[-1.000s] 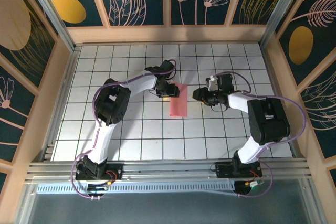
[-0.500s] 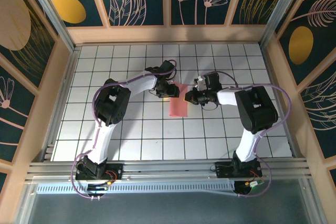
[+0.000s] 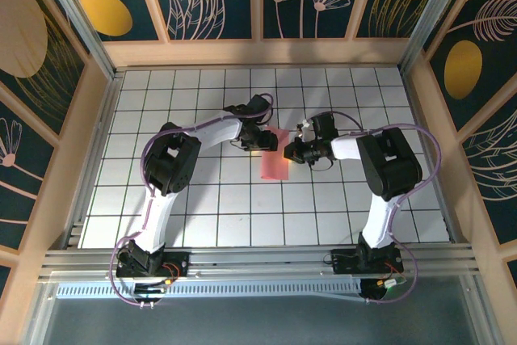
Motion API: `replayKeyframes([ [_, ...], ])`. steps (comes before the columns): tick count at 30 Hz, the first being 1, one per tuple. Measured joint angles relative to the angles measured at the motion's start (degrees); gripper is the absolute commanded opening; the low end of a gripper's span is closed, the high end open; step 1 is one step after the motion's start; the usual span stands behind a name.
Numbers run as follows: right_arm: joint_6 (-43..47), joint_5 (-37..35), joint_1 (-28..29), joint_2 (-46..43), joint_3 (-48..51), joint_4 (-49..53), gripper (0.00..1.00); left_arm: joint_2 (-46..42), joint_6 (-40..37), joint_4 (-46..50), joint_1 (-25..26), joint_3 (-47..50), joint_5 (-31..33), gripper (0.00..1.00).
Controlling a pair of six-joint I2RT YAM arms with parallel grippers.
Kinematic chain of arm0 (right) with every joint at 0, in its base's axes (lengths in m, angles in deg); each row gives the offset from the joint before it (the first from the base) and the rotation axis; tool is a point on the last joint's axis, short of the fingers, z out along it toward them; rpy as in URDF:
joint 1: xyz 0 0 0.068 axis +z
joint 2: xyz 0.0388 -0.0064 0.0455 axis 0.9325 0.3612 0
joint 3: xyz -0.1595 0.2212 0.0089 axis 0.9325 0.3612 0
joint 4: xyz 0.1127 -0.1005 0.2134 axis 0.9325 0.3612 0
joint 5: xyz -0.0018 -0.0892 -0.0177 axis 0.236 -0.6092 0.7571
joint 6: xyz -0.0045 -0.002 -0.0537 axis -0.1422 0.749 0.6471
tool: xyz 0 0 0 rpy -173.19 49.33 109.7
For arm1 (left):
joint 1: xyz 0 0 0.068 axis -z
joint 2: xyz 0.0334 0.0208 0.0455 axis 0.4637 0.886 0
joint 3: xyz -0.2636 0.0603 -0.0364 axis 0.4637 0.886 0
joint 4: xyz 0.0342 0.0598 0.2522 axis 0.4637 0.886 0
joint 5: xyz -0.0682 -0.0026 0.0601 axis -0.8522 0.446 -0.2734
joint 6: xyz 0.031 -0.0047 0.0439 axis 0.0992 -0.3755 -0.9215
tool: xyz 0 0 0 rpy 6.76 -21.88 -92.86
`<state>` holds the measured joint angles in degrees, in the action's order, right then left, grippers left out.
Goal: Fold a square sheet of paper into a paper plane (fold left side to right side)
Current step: Hold the square sheet of paper at the center of the table, then first fold the square sheet of paper in half at the center of the table.
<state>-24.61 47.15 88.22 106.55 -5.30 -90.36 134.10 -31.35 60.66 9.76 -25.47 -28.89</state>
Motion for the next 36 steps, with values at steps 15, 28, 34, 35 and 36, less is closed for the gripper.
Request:
replayKeyframes([
  [15, 1.31, -0.35, 0.11, 0.31, -1.05, 2.14, 0.00, -13.14, -0.26, -9.09, -0.26, 8.57, 4.24, 0.66],
  [28, 1.31, -0.33, 0.11, 0.48, -1.49, 2.80, 0.00, -11.80, 2.62, -21.64, -0.24, 13.03, -13.94, 0.30],
  [34, 1.49, -0.33, 0.11, 0.55, -1.62, 3.06, 0.00, -7.37, 3.32, -23.37, -0.59, 13.97, -15.80, 0.24],
  [35, 1.53, -0.33, 0.11, 0.55, -1.62, 3.08, 0.00, -7.15, 3.45, -23.58, -0.72, 14.34, -15.87, 0.23],
  [36, 1.66, -0.33, 0.11, 0.55, -1.64, 3.10, 0.00, -6.99, 3.54, -23.87, -0.94, 14.93, -15.93, 0.22],
])
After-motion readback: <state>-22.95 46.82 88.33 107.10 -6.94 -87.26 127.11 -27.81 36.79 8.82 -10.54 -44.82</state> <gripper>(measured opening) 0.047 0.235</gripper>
